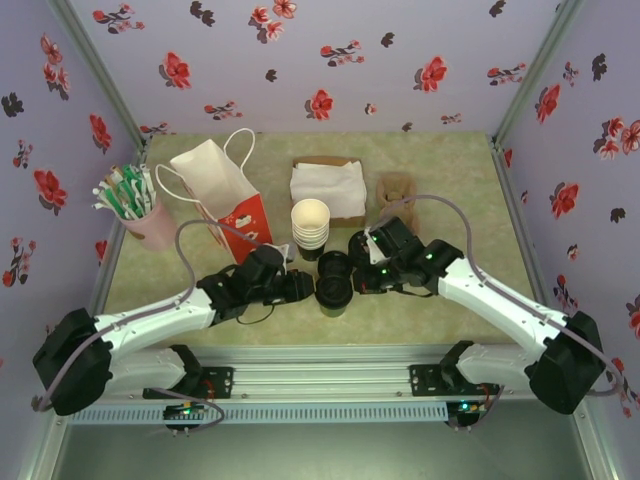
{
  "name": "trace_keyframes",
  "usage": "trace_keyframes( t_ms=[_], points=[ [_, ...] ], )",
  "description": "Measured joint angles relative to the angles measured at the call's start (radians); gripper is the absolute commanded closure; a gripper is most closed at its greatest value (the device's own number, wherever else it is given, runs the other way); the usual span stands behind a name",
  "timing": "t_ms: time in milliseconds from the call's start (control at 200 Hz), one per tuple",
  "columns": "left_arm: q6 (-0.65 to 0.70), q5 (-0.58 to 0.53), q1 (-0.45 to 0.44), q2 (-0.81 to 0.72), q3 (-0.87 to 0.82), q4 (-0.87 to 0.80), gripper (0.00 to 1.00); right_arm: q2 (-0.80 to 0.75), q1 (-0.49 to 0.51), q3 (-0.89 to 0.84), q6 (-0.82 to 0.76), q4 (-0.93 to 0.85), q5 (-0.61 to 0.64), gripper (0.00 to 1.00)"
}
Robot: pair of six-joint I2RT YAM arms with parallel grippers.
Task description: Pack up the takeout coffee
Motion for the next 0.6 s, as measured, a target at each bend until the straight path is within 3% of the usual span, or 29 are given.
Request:
trace_keyframes(
  t_ms=[600],
  points=[
    [-0.026, 0.016, 0.013, 0.017, -0.024, 0.08, 0.79, 0.04, -0.012, -0.002, 0.0, 0.035, -0.043, 1.0]
  ],
)
